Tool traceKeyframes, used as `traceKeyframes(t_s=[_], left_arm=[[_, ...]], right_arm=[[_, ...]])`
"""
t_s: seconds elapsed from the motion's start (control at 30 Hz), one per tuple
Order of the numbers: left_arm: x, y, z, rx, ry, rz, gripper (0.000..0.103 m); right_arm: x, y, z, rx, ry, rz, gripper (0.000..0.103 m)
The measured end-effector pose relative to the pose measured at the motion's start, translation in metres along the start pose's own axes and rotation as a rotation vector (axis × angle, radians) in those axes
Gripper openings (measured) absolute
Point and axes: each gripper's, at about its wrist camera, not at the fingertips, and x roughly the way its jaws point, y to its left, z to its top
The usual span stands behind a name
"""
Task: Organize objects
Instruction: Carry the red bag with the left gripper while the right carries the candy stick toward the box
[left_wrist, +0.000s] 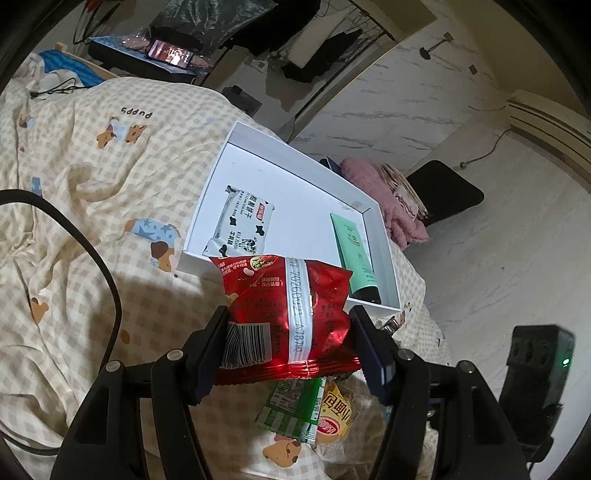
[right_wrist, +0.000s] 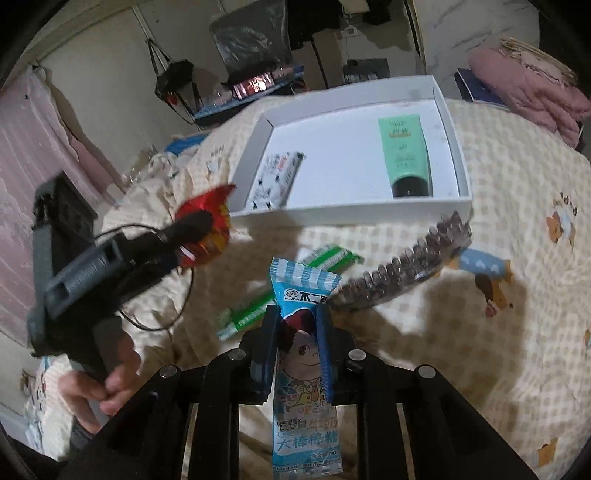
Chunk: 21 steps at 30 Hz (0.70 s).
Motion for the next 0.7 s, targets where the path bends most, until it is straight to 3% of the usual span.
traceKeyframes(t_s=[0.17, 0.5, 0.7], left_arm=[[0.001, -0.002, -0.002, 0.008, 0.004, 0.005, 0.068], [-0.001, 0.0, -0.001, -0.012, -0.012, -0.026, 0.068], [-0.004, -0.006, -0.002, 0.024, -0.026, -0.012, 0.068]], right_arm=[[-0.016, 0.016, -0.002, -0.047, -0.15, 0.072, 0.021], [-0.009, 0.017, -0.002, -0.032, -0.121, 0.104, 0.021], [-0.013, 0.008, -0.002, 0.025, -0.15, 0.137, 0.021]])
